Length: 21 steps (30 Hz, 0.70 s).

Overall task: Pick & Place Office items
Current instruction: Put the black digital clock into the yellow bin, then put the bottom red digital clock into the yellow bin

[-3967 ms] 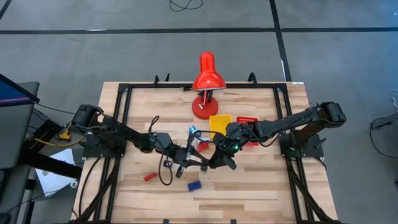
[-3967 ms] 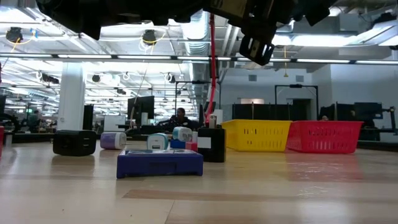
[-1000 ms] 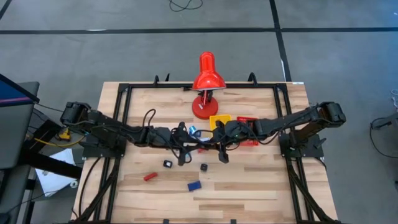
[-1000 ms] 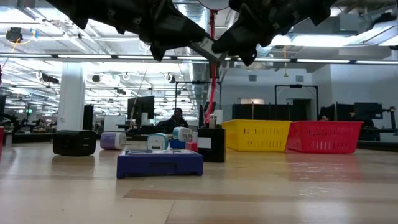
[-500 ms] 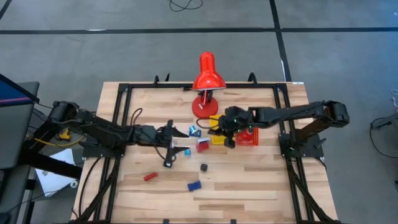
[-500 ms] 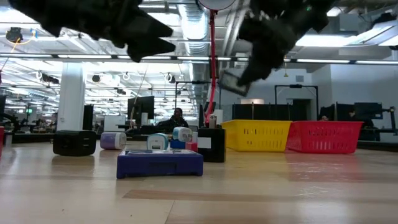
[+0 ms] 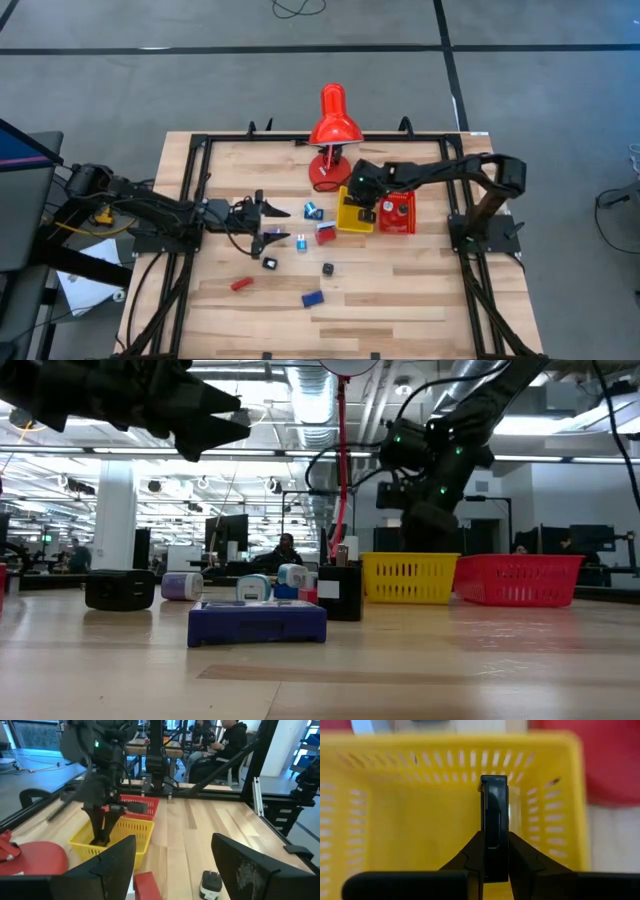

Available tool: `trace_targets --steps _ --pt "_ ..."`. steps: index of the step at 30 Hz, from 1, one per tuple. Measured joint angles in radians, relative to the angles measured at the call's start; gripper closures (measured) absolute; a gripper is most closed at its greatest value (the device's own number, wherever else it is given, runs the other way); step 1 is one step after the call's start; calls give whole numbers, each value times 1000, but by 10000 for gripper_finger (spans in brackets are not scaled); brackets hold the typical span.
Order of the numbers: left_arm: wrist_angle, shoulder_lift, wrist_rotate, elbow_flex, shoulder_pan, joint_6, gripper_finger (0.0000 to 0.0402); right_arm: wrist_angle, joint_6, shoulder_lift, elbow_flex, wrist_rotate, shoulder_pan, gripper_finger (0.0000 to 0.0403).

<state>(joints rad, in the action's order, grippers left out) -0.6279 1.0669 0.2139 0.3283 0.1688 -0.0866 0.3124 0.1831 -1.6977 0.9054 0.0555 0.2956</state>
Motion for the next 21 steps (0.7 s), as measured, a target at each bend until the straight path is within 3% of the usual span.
trace_targets --steps 5,21 --pt "-3 7 1 1 -4 0 148 -2 1 -22 4 1 -1 348" --pt "9 7 4 1 -4 -8 133 33 -23 61 0 -2 -2 253"
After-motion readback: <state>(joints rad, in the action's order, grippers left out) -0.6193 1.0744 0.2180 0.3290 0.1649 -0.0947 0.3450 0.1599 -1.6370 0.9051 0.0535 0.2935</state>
